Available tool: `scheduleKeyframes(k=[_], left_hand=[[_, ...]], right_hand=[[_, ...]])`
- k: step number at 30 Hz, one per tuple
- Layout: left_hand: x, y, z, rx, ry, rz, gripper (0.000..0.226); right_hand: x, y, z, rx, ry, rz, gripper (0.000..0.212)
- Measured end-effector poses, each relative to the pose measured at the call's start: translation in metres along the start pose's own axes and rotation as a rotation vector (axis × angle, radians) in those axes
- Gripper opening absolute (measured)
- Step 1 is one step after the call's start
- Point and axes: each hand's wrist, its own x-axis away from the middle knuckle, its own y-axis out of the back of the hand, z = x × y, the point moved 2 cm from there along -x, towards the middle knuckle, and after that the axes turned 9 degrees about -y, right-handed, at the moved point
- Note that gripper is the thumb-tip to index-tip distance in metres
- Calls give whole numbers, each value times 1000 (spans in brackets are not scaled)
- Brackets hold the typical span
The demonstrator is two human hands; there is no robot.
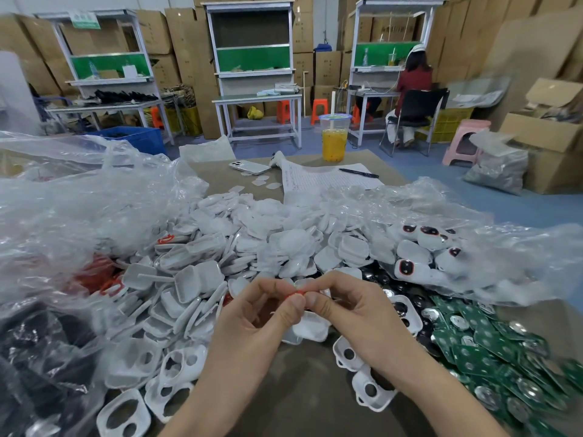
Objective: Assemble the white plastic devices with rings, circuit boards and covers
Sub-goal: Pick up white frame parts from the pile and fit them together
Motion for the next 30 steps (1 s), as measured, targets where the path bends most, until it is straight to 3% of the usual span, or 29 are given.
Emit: scheduleKeyframes(k=[10, 13, 16, 19, 23, 30], left_hand=[[0, -1, -3, -3, -19, 23, 11], [0, 2, 1, -10, 10, 60, 21], [0, 3, 5, -12, 39, 88, 32], [0, 2, 3, 0, 41, 107, 27], [1, 2, 1, 12, 34, 108, 19], [6, -1, -4, -322, -161, 49, 34]], right_hand=[[2, 0, 2, 13, -6, -21, 13], [3, 1, 1, 39, -21, -9, 21], [2, 2, -1, 50, -42, 7, 14], [2, 2, -1, 48, -56, 26, 6], [3, 3, 5, 5, -50, 38, 14], [3, 5, 5, -86, -63, 44, 16]])
